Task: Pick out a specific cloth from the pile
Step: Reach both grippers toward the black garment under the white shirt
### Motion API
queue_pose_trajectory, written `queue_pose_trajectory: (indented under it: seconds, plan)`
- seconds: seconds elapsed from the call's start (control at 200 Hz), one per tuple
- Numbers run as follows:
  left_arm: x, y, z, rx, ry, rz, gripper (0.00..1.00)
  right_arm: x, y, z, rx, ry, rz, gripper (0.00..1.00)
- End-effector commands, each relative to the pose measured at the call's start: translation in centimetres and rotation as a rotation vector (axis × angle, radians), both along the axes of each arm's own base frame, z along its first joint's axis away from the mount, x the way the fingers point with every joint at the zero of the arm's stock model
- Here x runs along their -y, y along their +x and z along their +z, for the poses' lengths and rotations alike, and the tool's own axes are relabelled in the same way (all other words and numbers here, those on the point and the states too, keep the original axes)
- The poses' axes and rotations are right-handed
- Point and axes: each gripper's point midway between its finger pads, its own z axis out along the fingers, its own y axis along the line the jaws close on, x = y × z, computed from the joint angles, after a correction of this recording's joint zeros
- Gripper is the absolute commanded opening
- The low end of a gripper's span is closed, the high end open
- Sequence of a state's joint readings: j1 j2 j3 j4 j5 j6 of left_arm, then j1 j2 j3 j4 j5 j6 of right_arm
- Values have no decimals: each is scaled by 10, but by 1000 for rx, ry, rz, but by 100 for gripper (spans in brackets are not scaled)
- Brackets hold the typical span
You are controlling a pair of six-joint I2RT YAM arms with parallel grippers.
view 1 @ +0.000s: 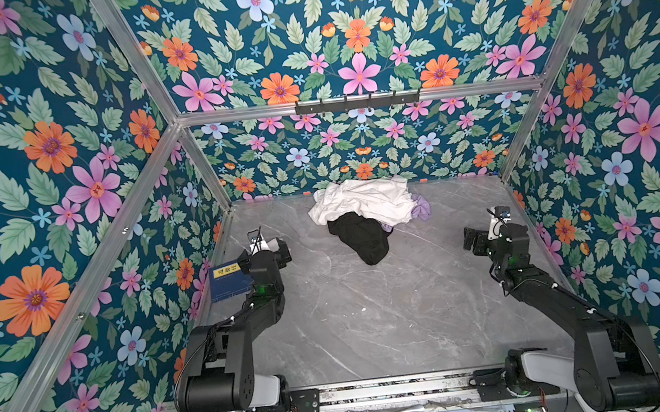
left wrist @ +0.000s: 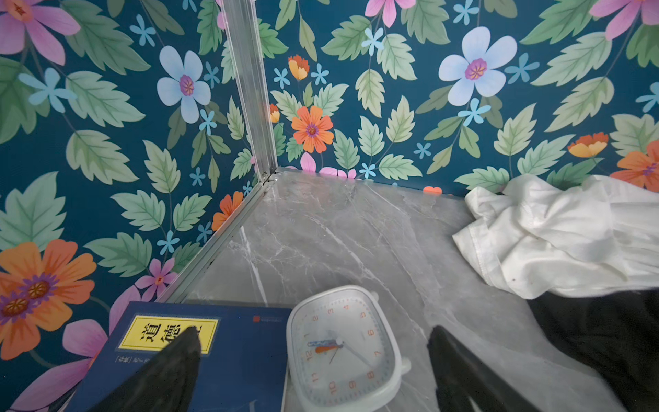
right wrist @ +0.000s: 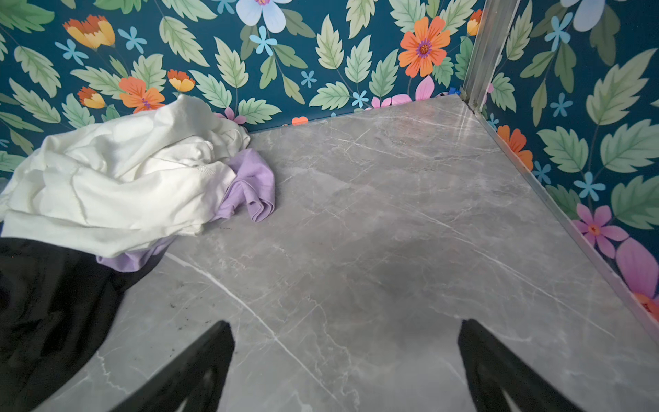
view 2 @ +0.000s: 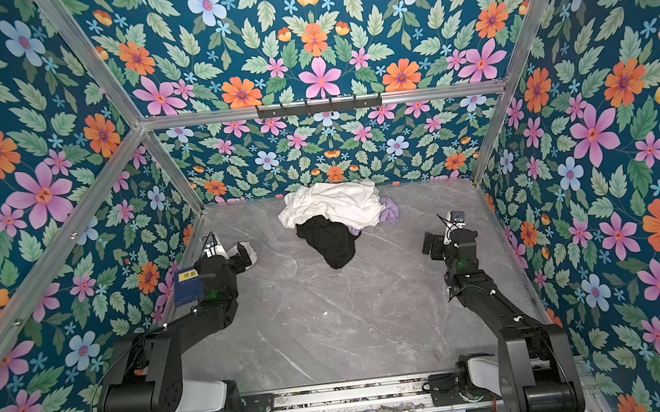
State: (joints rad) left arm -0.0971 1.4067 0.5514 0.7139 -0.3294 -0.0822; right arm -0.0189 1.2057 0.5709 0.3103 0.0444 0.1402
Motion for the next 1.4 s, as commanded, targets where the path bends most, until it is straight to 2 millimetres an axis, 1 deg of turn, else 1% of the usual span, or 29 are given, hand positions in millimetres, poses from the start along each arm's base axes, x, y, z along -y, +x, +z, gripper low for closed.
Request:
queue_pose_trajectory:
  seconds: [0.0, 0.07, 0.145, 0.22, 0.295, 0.345, 0.46, 0.535, 0.645, 0.695, 0.745, 0.805, 0.87, 0.985, 1.06, 1.155, 1.205, 1.215, 1.235, 1.33, 1.395]
  plan:
    - [1, -2, -13, -102, -69, 18, 100, 2, -14, -19, -143, 32, -32, 99]
    - [10, 2, -5, -85, -122, -21, 100, 1, -15, -15, -138, 51, -31, 99]
    - [18, 4, -1, -88, -191, -47, 100, -1, -15, -9, -124, 90, -44, 99]
    - [32, 7, 1, -100, -258, -108, 100, -3, -15, -6, -134, 159, -63, 99]
    - [47, 11, 2, -114, -318, -162, 100, -14, -14, -6, -163, 249, -46, 99]
    - [57, 12, -1, -141, -357, -200, 100, -21, -13, -9, -188, 320, -40, 99]
    - [92, 14, -4, -178, -411, -309, 100, -41, -7, -18, -220, 430, -19, 99]
    - [115, 12, -7, -204, -418, -369, 100, -62, -2, -22, -232, 420, 9, 99]
    - [143, 9, -9, -226, -430, -452, 99, -103, 7, -26, -250, 397, 105, 99]
    - [153, 8, -11, -241, -436, -479, 98, -122, 10, -29, -270, 406, 141, 99]
    - [164, 8, -11, -259, -442, -513, 98, -137, 14, -33, -295, 430, 164, 99]
    - [174, 7, -15, -283, -443, -540, 97, -154, 18, -35, -320, 472, 199, 99]
    - [184, 8, -18, -300, -450, -558, 96, -169, 23, -38, -349, 520, 223, 99]
    - [199, 10, -27, -337, -456, -583, 96, -188, 29, -42, -376, 561, 260, 99]
    - [209, 12, -33, -365, -452, -603, 96, -194, 33, -45, -380, 578, 265, 99]
    - [213, 19, -39, -387, -447, -596, 96, -200, 37, -46, -374, 604, 274, 99]
    - [215, 22, -42, -392, -448, -598, 96, -203, 40, -40, -358, 620, 284, 99]
    - [215, 23, -42, -394, -448, -597, 96, -204, 41, -51, -382, 617, 276, 99]
    - [216, 25, -43, -394, -448, -598, 96, -205, 42, -55, -391, 620, 276, 99]
    - [222, 34, -44, -404, -449, -604, 96, -208, 47, -58, -400, 630, 273, 98]
    - [228, 39, -45, -413, -449, -608, 94, -213, 50, -59, -402, 638, 282, 97]
